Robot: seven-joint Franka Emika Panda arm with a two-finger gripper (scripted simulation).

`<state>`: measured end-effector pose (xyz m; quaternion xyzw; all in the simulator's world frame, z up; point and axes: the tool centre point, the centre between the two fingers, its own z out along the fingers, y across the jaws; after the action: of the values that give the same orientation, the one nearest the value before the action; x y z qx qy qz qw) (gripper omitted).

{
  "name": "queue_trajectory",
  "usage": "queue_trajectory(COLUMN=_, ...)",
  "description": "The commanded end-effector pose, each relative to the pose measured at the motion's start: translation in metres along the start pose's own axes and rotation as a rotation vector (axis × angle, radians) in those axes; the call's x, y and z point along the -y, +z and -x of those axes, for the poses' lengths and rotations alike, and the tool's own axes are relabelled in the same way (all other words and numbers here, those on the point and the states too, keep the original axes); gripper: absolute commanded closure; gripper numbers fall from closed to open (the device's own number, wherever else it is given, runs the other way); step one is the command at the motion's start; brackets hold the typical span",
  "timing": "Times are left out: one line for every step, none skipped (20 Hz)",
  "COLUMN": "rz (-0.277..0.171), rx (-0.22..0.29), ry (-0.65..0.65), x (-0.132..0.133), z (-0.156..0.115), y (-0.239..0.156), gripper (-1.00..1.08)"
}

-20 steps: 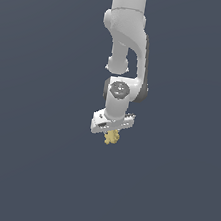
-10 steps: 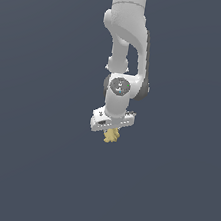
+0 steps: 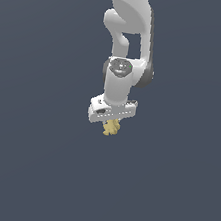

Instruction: Pick up the object and move it to a goal position.

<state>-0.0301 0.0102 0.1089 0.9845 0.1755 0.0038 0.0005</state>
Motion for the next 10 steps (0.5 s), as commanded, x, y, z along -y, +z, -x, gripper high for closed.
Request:
queue_trajectory(rz=0.0, rx=0.0, ry=0.0, x=-0.003, z=0.002, y=-0.025, gripper=1.08)
queue_trajectory(rz=0.0, rx=0.0, ry=0.0, x=-0.004, z=0.003, y=-0.036, gripper=1.08)
queue_trajectory(rz=0.0, rx=0.0, ry=0.0, x=-0.005, z=0.004, y=-0.047, gripper=1.08)
queue_trajectory(rz=0.0, rx=0.0, ry=0.0, x=-0.006, z=0.005, y=-0.059, gripper=1.08)
queue_trajectory(rz=-0.001, rx=0.001, ry=0.0, x=-0.007, z=0.005, y=-0.071, gripper=1.08)
queue_trajectory(rz=-0.001, rx=0.001, ry=0.0, x=-0.008, z=0.006, y=-0.083, gripper=1.08)
queue_trajectory(rz=-0.001, rx=0.001, ry=0.0, x=-0.01, z=0.007, y=-0.094, gripper=1.08)
queue_trajectory(rz=-0.001, rx=0.001, ry=0.0, x=-0.011, z=0.008, y=-0.106, gripper=1.08)
queue_trajectory(rz=-0.001, rx=0.001, ry=0.0, x=-0.012, z=0.009, y=-0.117, gripper=1.08)
queue_trajectory(rz=-0.002, rx=0.002, ry=0.0, x=-0.013, z=0.009, y=-0.128, gripper=1.08)
